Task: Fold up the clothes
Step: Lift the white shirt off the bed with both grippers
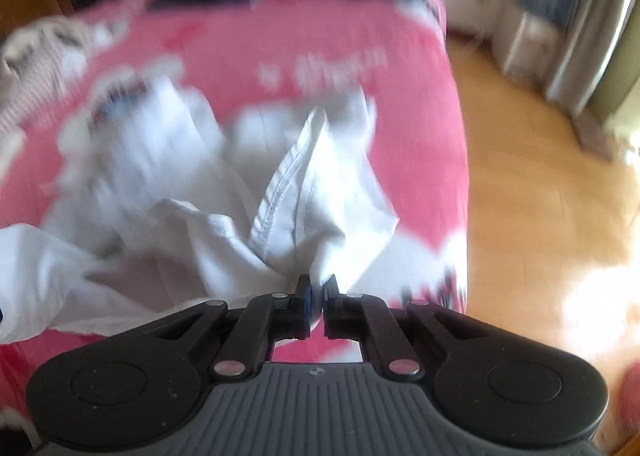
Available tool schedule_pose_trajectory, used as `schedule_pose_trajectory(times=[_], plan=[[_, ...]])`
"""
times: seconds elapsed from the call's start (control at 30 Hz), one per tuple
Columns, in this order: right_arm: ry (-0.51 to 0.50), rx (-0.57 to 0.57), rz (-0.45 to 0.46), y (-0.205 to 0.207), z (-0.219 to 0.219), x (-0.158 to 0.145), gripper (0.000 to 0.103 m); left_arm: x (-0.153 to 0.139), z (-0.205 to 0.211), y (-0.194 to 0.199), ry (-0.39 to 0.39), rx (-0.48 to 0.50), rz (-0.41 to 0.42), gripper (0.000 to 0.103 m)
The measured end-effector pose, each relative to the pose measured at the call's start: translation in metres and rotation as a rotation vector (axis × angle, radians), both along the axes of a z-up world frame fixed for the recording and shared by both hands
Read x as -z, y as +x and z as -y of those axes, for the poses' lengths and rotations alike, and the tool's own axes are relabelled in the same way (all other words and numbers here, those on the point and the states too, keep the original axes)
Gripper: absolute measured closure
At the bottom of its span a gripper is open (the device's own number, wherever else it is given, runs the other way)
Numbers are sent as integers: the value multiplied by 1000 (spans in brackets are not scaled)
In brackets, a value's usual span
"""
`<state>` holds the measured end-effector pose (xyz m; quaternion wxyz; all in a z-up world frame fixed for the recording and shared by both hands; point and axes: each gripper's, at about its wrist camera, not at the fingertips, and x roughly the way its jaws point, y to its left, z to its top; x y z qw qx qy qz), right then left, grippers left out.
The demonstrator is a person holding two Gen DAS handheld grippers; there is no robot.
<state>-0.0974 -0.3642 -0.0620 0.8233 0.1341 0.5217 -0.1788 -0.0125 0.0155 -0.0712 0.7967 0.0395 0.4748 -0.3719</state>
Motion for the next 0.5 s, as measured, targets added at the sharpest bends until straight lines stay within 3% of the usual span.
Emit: schedule_pose_trajectory(times=[0.1,0.13,0.2,0.37,0.5], plan=[[5,30,-16,-12,5,-1,73,-1,-5,-1,15,16,0,97],[-13,40,2,-17,6,-7,57,-4,-8,2,10,12,2,95],[-52,52,46,-25,7,-23,55,-11,-19,11,-29,-23,-4,83],[-97,71,196,-32,9,-67,52,-30,-31,35,-147,-127,5,72],[5,27,318,-12,-5,-83,40,-28,-14,65,-219,-200,-19,64]])
